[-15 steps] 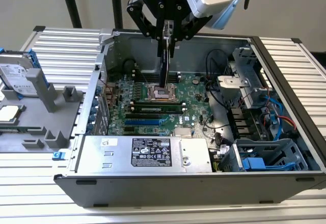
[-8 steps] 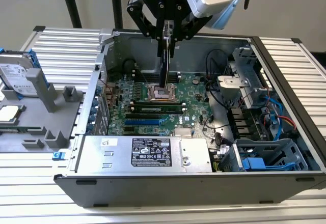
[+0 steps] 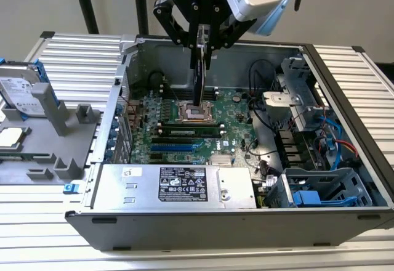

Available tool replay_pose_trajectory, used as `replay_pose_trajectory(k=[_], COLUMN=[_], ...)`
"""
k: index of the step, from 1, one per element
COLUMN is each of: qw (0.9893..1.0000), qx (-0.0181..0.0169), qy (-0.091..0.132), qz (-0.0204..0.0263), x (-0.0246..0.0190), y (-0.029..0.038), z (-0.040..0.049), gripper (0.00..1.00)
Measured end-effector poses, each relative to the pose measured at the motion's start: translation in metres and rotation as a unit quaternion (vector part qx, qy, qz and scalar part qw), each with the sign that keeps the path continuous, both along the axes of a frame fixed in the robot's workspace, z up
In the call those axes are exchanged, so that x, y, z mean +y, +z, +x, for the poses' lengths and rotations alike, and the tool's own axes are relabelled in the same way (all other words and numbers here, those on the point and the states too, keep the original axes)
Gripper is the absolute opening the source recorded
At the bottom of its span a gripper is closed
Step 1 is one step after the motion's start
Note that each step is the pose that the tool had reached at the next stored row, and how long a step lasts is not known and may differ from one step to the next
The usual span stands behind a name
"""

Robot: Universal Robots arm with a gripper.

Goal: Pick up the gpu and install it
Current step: 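Insert the gpu into the slot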

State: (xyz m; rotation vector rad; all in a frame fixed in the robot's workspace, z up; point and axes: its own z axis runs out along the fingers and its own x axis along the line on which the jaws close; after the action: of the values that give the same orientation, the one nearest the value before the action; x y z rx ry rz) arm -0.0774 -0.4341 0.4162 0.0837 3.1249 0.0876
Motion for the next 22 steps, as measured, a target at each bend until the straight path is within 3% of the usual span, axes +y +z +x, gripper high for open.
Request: replay_pose_trajectory(k=[22], qw=[0.9988], qx=[0.0000], qy=[0.048], qz=[0.0001], x=[0.0000], y=[0.0000], z=[0.0000], gripper=[0.00])
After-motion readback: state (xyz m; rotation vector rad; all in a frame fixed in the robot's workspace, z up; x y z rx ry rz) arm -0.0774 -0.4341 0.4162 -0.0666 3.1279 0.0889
